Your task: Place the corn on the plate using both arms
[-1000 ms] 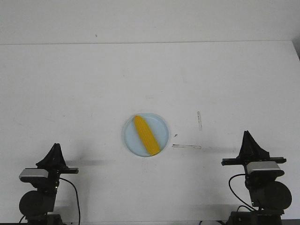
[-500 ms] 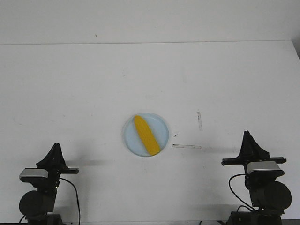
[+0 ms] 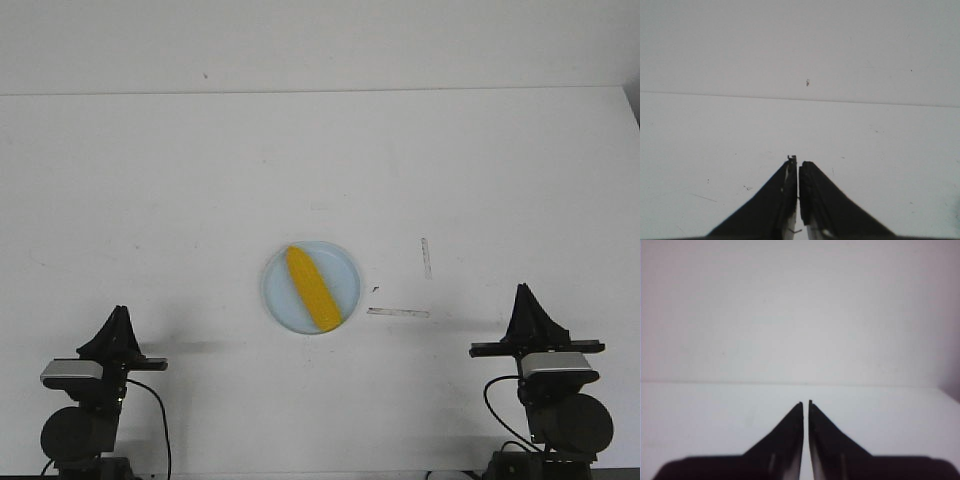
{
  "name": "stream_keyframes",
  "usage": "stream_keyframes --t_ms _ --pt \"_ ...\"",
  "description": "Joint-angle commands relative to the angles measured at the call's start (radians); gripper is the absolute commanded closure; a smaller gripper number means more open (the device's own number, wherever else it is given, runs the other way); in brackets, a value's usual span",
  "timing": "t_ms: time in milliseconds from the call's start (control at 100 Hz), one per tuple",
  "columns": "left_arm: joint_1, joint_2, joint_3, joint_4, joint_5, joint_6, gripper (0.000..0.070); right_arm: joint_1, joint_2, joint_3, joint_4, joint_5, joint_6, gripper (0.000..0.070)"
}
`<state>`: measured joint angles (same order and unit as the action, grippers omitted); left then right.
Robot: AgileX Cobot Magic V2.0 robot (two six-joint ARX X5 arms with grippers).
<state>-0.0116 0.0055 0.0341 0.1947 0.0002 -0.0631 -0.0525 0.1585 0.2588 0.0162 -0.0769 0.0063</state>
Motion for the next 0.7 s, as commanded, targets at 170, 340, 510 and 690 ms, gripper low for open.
stream_keyframes --t_ms 170,340,510,690 --pt "-0.001 -0.002 -0.021 0.015 -0.002 -0.002 0.0699 0.016 -0.137 -0.169 0.065 -0.002 -0.004 0.0684" --pt "-0.001 -0.002 -0.021 0.016 -0.002 -0.002 0.0699 0.026 -0.158 -0.248 0.115 0.0 -0.003 0.0684" --pt "-0.001 -0.002 -0.021 0.015 -0.002 -0.002 0.0699 0.055 -0.158 -0.246 0.073 0.041 -0.003 0.0684" --pt "-0.001 -0.002 -0.021 0.014 -0.002 -0.002 0.0699 0.063 -0.158 -0.246 0.073 0.05 -0.003 0.0684"
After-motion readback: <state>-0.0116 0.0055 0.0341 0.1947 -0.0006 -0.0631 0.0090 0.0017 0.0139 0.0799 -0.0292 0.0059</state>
